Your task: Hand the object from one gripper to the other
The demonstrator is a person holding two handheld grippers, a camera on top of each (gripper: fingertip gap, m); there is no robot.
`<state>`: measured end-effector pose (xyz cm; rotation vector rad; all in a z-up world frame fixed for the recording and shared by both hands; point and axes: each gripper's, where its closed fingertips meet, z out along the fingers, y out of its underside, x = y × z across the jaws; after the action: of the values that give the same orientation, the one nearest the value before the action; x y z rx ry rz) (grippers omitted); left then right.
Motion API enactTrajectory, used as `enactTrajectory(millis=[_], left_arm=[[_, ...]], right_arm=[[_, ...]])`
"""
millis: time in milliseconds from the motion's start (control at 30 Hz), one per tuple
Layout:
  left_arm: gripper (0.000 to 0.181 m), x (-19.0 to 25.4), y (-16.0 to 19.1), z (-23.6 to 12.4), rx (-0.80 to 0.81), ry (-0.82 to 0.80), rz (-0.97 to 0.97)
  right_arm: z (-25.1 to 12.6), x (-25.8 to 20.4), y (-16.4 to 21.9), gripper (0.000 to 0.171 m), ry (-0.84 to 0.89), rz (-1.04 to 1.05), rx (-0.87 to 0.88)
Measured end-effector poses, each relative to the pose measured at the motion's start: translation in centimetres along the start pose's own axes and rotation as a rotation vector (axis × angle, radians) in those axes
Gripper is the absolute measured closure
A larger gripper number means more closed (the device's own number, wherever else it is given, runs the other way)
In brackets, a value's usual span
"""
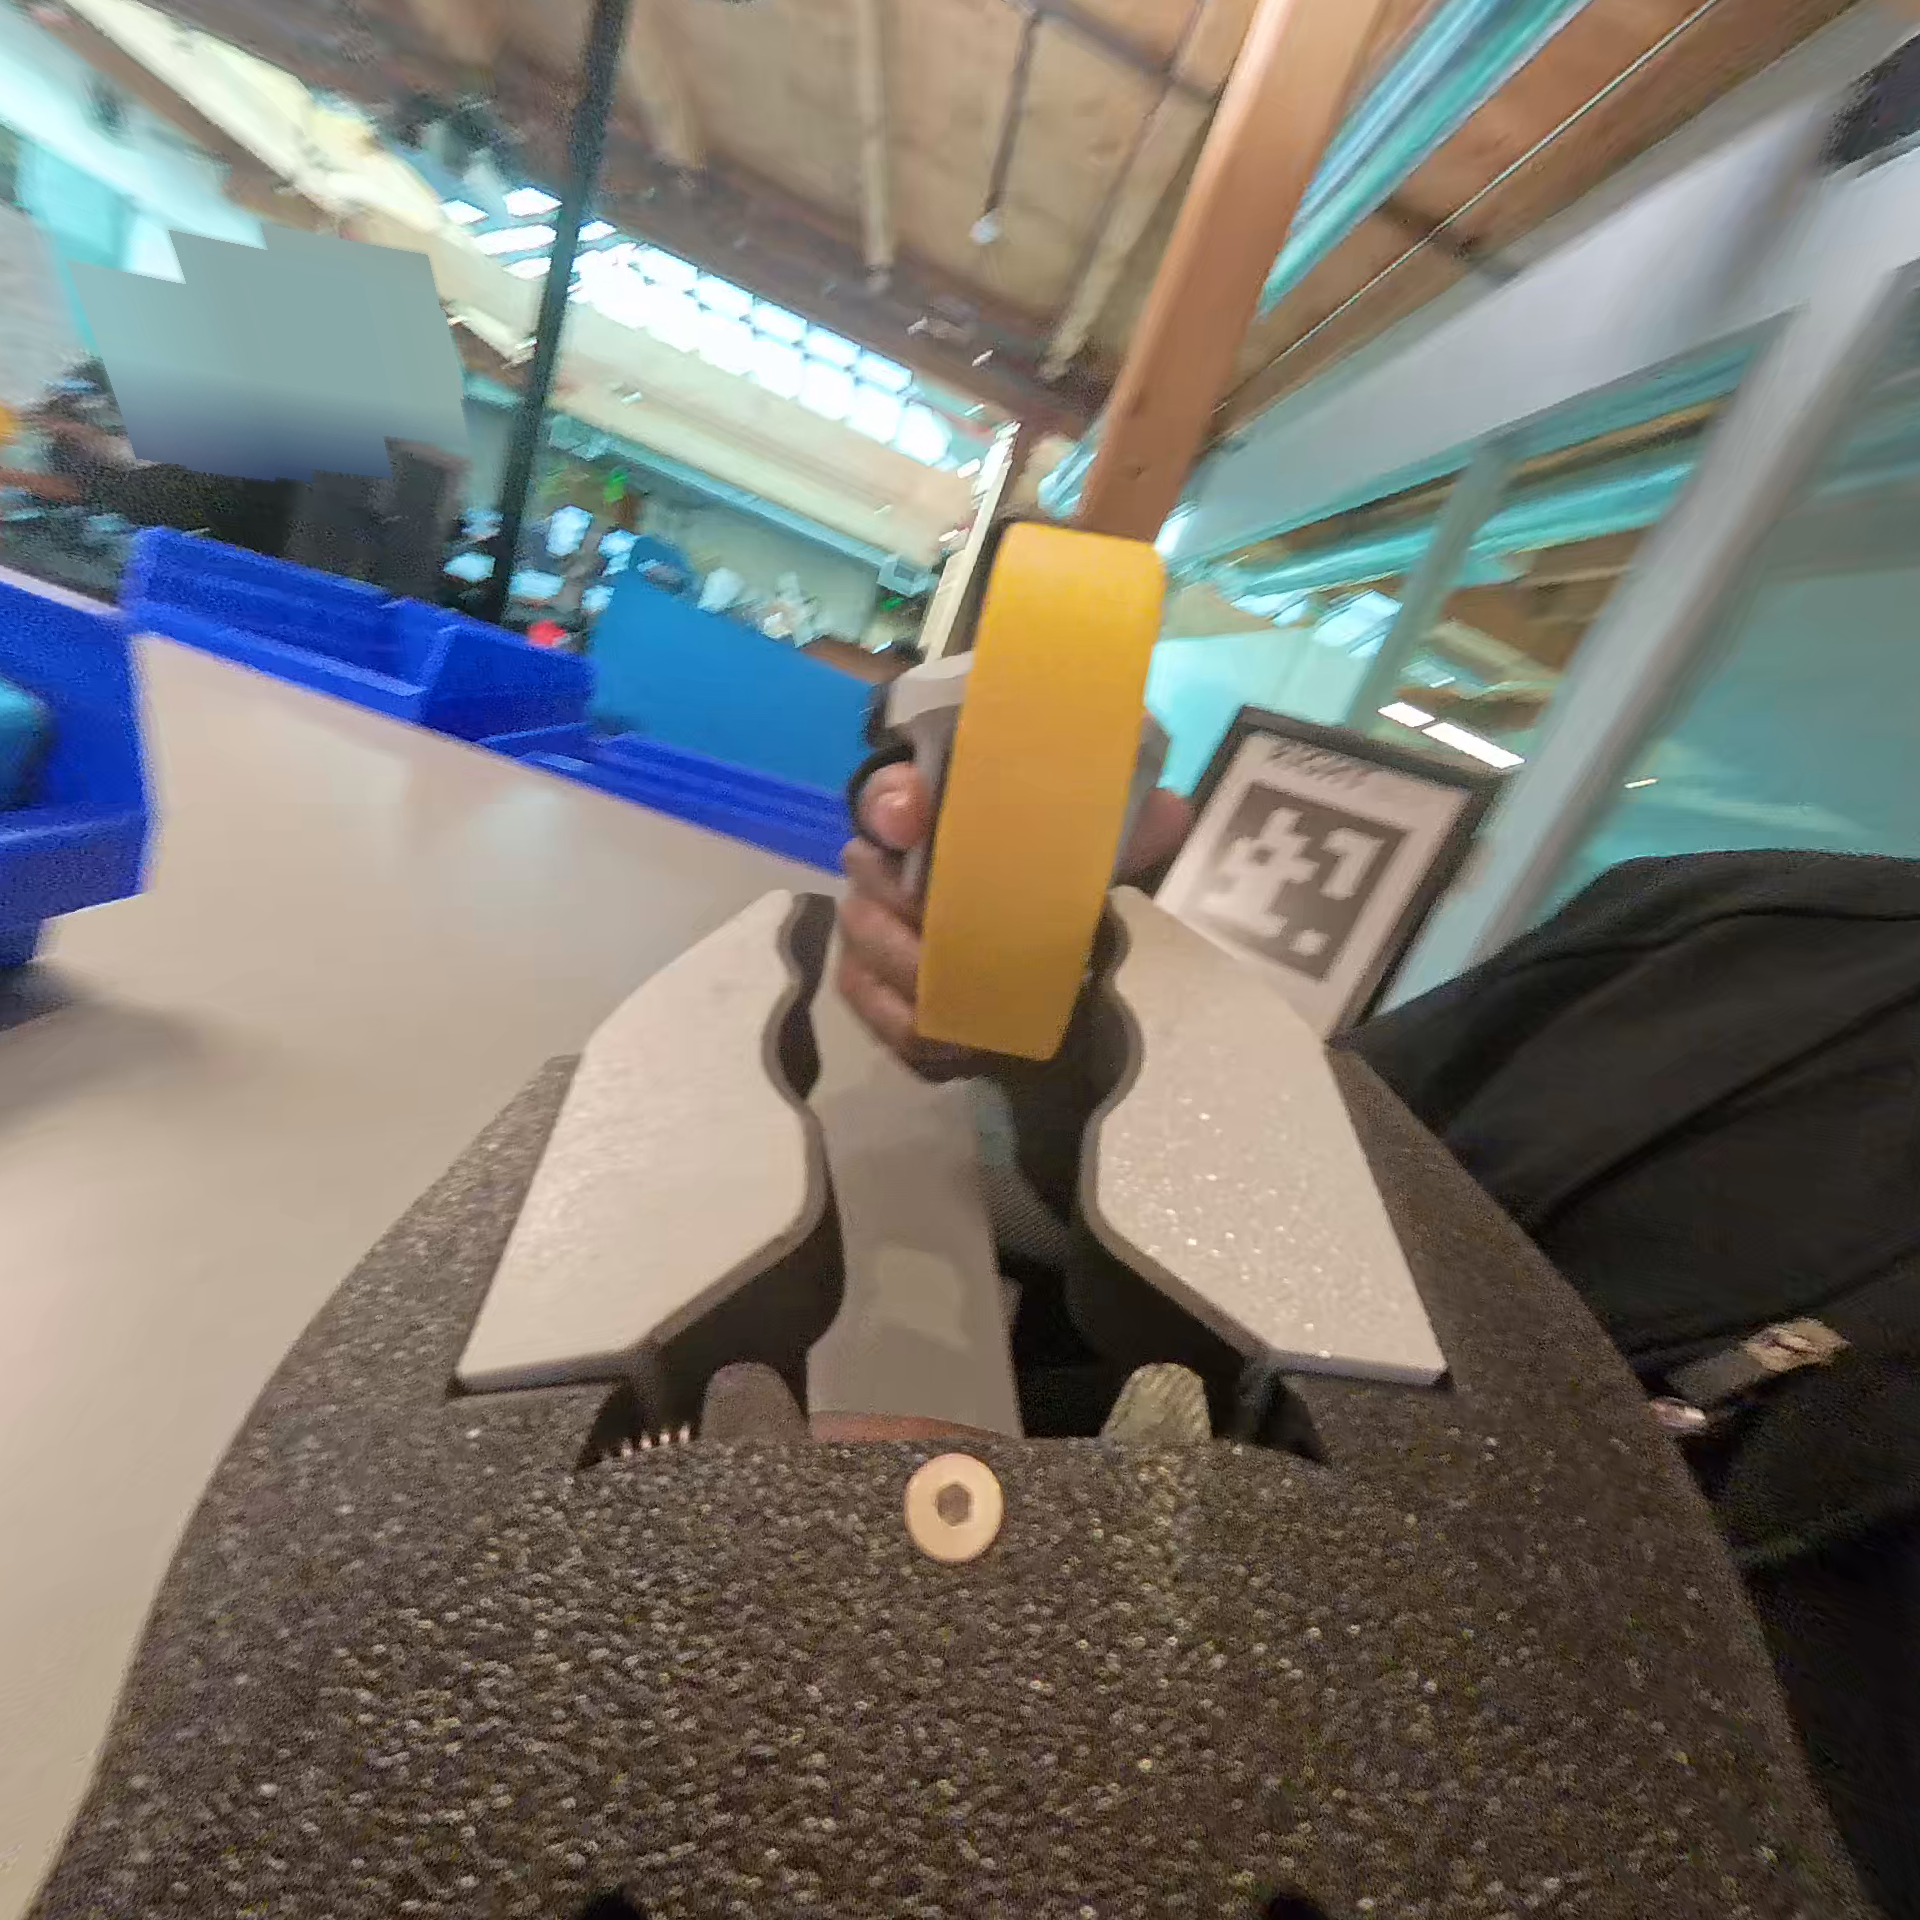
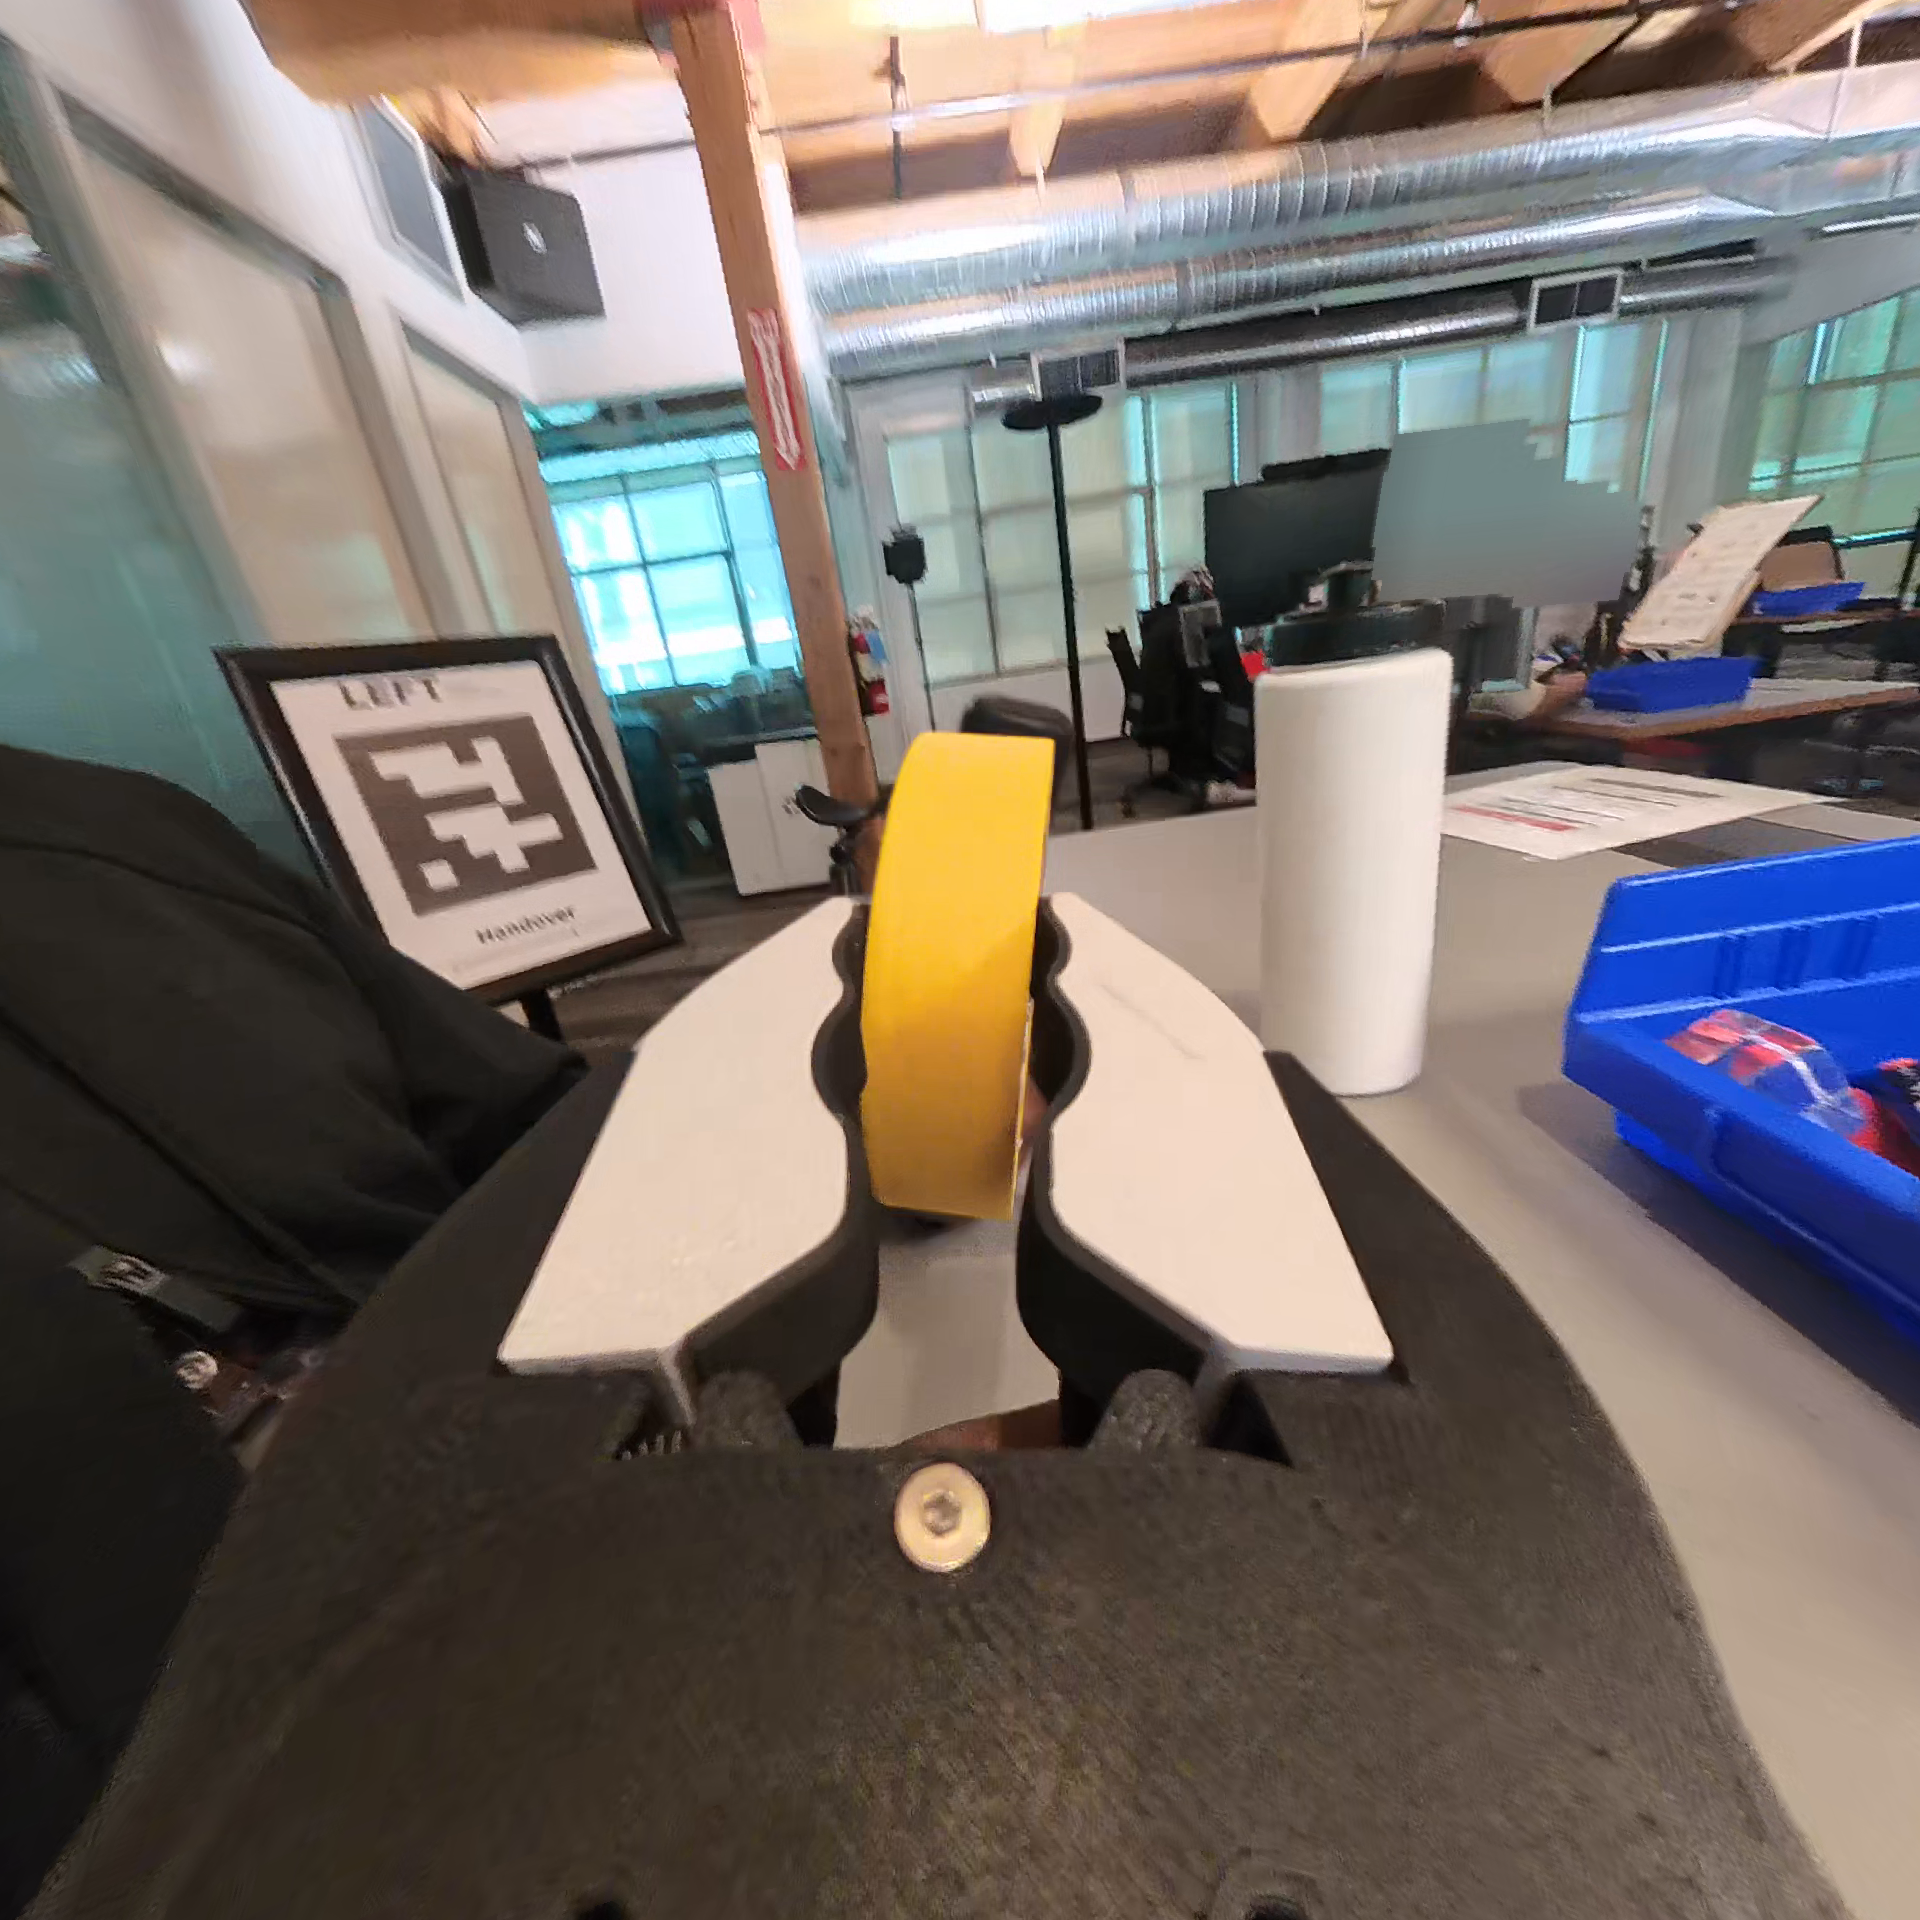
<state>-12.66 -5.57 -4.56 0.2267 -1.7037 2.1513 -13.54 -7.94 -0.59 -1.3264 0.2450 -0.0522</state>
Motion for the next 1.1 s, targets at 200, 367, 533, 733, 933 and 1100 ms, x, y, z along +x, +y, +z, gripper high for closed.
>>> enactTrajectory(millis=[200,367,533,733,933,1100], left_arm=[[0.152,0.3,-0.5,0.6,0.066,0.033,-0.008],[0.152,-1.3,-1.8,0.4,0.185,-0.046,-0.046],[0.152,-3.8,-2.8,-0.5,0.277,-0.172,-0.103],[0.152,-6.1,-3.0,-1.6,0.296,-0.344,-0.1],[0.152,-5.5,-1.9,0.5,0.157,-0.451,0.142],[0.151,-4.0,-1.5,1.5,0.113,-0.441,0.287]], right_arm=[[-0.5,1.4,-0.6,0.142,0.052,0.089,0.082],[-1.8,4.2,-0.2,0.116,0.299,-0.122,0.028],[-3.1,4.6,0.0,0.106,0.523,-0.763,-0.133],[-2.1,5.6,3.7,0.112,0.651,-1.434,-0.431],[-1.4,7.4,6.1,0.115,0.756,-1.681,-0.628],[-1.6,7.7,5.9,0.149,0.813,-1.725,-0.649]])
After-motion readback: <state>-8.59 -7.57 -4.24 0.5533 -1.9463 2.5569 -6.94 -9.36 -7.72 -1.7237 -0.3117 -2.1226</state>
